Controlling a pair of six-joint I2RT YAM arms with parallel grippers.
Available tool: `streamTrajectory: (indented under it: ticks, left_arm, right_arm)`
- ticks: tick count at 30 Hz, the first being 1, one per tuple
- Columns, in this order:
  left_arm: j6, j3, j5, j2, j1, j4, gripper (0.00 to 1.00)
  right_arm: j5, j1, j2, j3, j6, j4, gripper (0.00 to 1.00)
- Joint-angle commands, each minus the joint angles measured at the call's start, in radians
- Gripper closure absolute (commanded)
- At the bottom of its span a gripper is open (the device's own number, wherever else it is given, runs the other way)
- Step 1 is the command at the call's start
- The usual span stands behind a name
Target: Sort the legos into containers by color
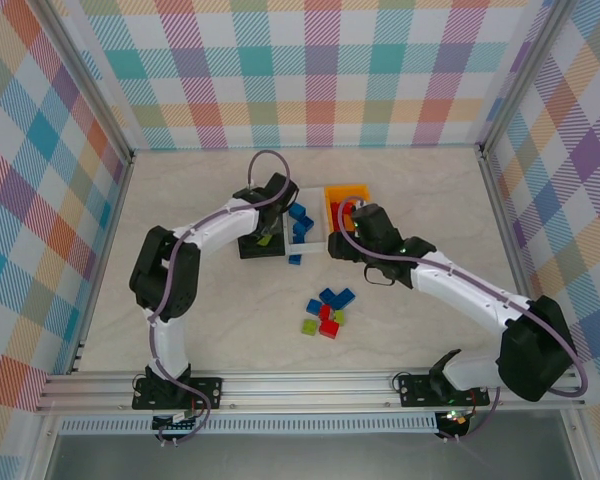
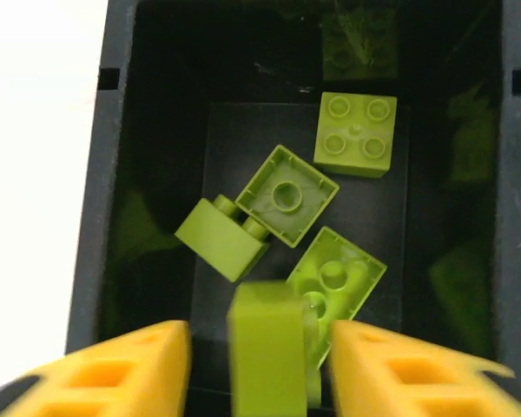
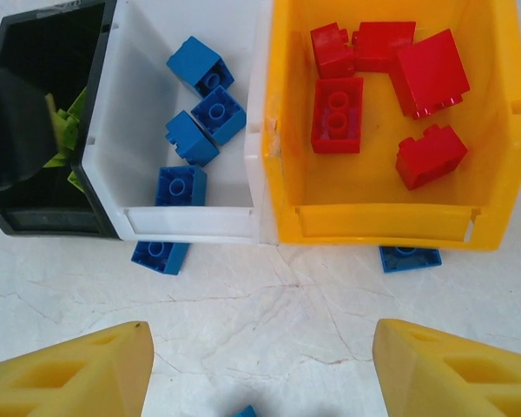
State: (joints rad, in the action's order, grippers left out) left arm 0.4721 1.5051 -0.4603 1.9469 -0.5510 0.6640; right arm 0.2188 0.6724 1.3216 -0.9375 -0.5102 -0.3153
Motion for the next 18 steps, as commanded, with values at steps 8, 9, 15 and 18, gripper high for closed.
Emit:
streamTrajectory:
  ticks: [8, 9, 15, 18]
  left_arm:
    - [0.01, -0.033, 0.087, -0.254, -0.047, -0.004, 0.04]
    - [0.017, -0.067, 0.096, -0.301, -0.064, -0.016, 0.01]
    - [0.112, -0.328, 0.159, -0.544, -0.149, -0.07, 0.0]
    - [0.171, -0.475, 0.179, -0.676, -0.154, -0.085, 0.0]
  right_arm:
    - [-0.109, -0.003, -0.016, 0.067, -0.005, -0.062, 0.3]
    - [-0.133, -0.002, -0.005, 0.067, -0.002, -0.079, 0.3]
    - [-0.17, 0.034, 0.036, 0.098, -0.011, -0.145, 0.31]
    - [-0.201, 0.071, 0.047, 0.125, -0.006, -0.155, 0.33]
